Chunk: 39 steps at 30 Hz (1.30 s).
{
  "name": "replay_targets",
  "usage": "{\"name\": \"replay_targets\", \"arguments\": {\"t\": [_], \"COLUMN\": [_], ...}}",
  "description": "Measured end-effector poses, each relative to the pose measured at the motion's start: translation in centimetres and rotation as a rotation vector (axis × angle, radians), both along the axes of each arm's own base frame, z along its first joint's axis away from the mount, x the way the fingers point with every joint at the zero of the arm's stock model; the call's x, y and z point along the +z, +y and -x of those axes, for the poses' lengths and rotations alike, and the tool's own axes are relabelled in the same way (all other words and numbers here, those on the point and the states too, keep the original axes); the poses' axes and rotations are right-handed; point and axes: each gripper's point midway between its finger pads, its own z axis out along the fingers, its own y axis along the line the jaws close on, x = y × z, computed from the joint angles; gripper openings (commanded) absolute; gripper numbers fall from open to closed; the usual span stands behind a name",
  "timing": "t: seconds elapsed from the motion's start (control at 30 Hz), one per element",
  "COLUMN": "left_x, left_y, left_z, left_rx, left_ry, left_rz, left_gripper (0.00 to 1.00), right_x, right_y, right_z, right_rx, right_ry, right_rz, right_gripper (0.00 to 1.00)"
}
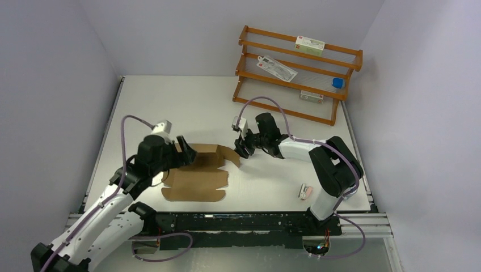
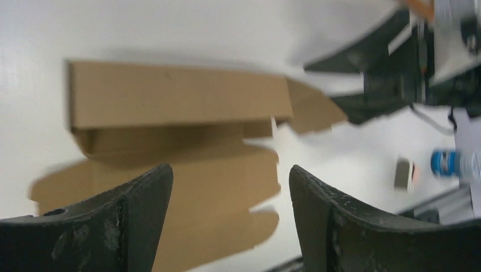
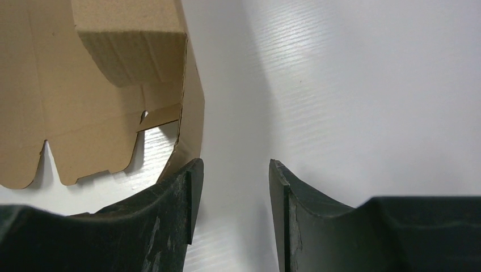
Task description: Fold the paper box
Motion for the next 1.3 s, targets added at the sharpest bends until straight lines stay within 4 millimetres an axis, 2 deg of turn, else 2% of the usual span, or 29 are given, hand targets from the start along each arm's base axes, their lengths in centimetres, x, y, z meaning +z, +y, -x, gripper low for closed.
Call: {"name": "replay_targets", "arguments": {"t": [0.13, 0.3, 0.5, 0.73, 0.93, 1.3], "left_x": [-2.8, -7.7, -11.4, -13.7, -13.9, -14.3], "left_y": [-3.3, -5.4, -7.3, -8.7, -9.7, -10.3], "left_z": [3.7, 7.1, 9.2, 8.4, 6.6, 5.4], "left_rx": [-0.139, -0.238, -0.311, -0.292, -0.235, -0.190], "left_ry": [0.059, 0.147, 0.156, 0.100, 0.038, -0.005], "left_rz": [0.008, -0.031, -0.133, -0.228, -0.249, -0.300], "left_gripper": [0.80, 0.84, 0.88, 0.90, 0.89, 0.76], "right_x": [-0.4, -0.6, -1.0, -0.7, -0.5, 0.2], "right_y": [-0.2, -0.1, -0.2, 0.1, 0.3, 1.2], "right_z": [0.5, 0.8, 1.2, 1.2, 1.3, 1.9], "right_rx": [-0.010, -0.015, -0.019, -0.013, -0.005, 0.042], "right_ry": [0.028, 0.043, 0.058, 0.050, 0.047, 0.034], "right_rz": [0.000, -0.004, -0.006, -0.020, -0.027, -0.064], "right_gripper": [0.51, 0.52, 0.52, 0.52, 0.52, 0.53]}}
